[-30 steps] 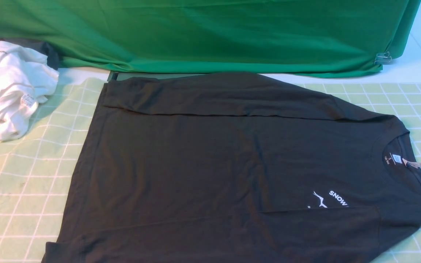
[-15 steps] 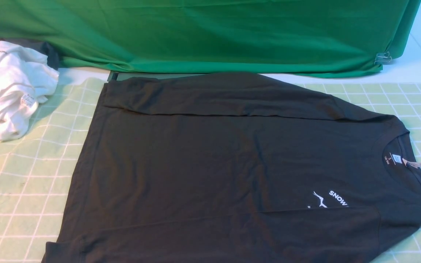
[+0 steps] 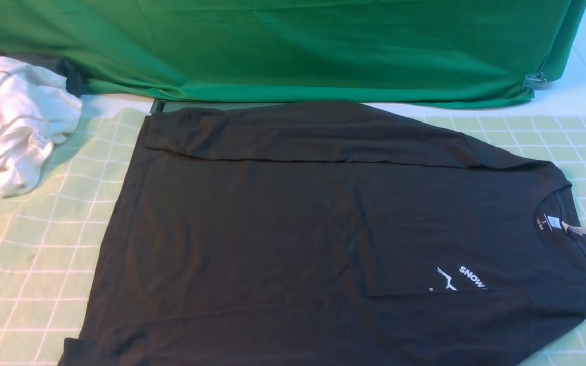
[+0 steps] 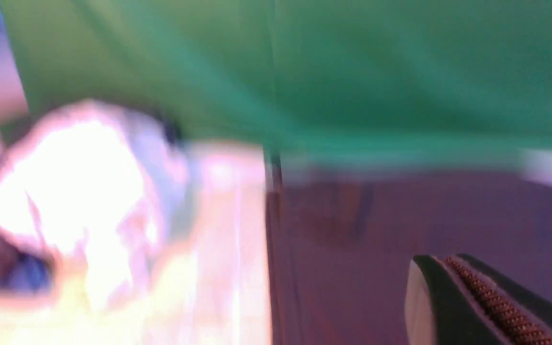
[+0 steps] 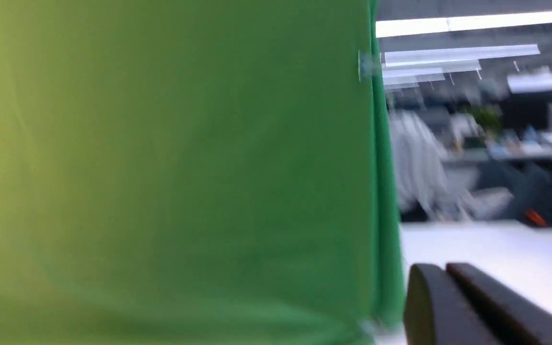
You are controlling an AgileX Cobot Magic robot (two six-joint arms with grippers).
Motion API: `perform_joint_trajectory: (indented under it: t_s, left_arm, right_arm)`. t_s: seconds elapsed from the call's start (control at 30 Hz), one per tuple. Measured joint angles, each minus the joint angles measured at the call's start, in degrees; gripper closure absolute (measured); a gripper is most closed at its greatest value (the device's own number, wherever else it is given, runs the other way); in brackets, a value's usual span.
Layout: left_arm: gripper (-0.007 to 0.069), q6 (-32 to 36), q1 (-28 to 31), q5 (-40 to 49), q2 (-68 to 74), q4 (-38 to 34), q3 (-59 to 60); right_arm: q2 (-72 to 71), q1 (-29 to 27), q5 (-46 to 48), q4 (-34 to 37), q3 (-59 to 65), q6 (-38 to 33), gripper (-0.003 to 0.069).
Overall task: Fold a long-sleeved shirt over a green coffee tablecloth.
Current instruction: 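Grasp the left edge of the dark T-shirt lying flat on the table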
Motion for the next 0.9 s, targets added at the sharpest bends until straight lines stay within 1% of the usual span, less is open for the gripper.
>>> perform_joint_trajectory:
  t_s: [0.03,0.07,0.1,0.13,0.2,0.27,0.3,0.33,0.4,0.43,0.47,0.57,0.63,0.67,0.7,0.73,0.77,0.87,0.9]
  left_arm:
    - [0.0653,0.0,-0.1,0.0,0.0,-0.7,-0.3]
    - [0.0653,4.8,-0.7,5.0,4.7,-6.5,-1.8]
    - [0.0653,7.6,-1.1,7.5,7.5,-9.4,-2.1]
    - [0.0653,9.9,-1.5,9.8,10.0,-11.4,-2.3]
    - [0.0653,12.0,-1.8,14.3,14.2,-12.8,-2.3]
    - [0.0653,12.1,-1.9,17.3,16.8,-12.8,-2.3]
    - [0.0653,12.1,-2.1,19.6,19.1,-12.9,-2.3]
    - [0.0653,12.1,-2.5,20.8,20.4,-12.9,-2.3]
    - [0.0652,11.5,-3.4,21.8,21.9,-12.0,-2.3]
    - [0.0648,10.6,-4.5,22.2,22.7,-10.3,-2.3]
    - [0.0643,9.7,-5.1,22.4,23.0,-9.5,-2.1]
    - [0.0609,5.7,-8.0,22.8,23.5,-5.3,0.6]
    - [0.0561,3.4,-8.9,21.7,23.5,-3.6,3.9]
    - [0.0536,2.4,-8.9,20.8,23.6,-3.2,5.3]
    - [0.0496,1.3,-8.8,19.1,23.6,-2.7,7.1]
    - [0.0440,-0.2,-8.2,16.7,23.6,-2.3,8.7]
    - [0.0410,-1.0,-7.8,15.1,23.6,-2.3,9.9]
    - [0.0239,-3.4,-5.0,11.1,23.6,-2.3,12.3]
    - [0.0194,-3.6,-4.1,10.3,23.6,-2.3,12.5]
  right_arm:
    - [0.8,0.0,0.4,0.0,-0.4,-0.3,0.0618]
    - [7.2,0.0,3.6,0.0,-3.4,-2.0,0.0631]
    - [10.5,0.0,5.4,0.0,-5.3,-2.5,0.0634]
    - [14.6,0.3,8.4,0.0,-7.2,-3.0,0.0634]
    - [22.6,1.7,15.4,0.1,-10.7,-4.9,0.0634]
    - [27.0,3.3,19.4,0.1,-12.3,-6.2,0.0634]
    - [32.2,5.8,22.7,0.1,-14.5,-8.1,0.0636]
    - [35.1,7.8,23.9,0.1,-15.5,-9.4,0.0636]
    - [38.6,11.4,24.6,0.2,-17.0,-11.4,0.0636]
    - [41.8,14.5,24.9,0.2,-18.0,-12.5,0.0636]
    - [42.9,15.7,25.0,0.2,-18.3,-13.2,0.0636]
    - [47.3,21.2,25.9,0.2,-19.0,-14.5,0.0636]
    - [48.8,24.2,26.3,0.2,-19.1,-15.0,0.0635]
    - [48.9,24.9,26.3,0.2,-19.1,-15.3,0.0635]
    - [49.1,25.8,26.3,0.2,-19.1,-15.6,0.0635]
    - [49.1,26.5,26.3,0.2,-19.1,-15.8,0.0635]
    - [49.1,26.9,26.3,0.2,-19.2,-15.8,0.0635]
    - [49.2,27.4,26.1,0.2,-19.2,-16.0,0.0635]
    - [49.2,27.4,26.1,0.2,-19.2,-16.0,0.0635]
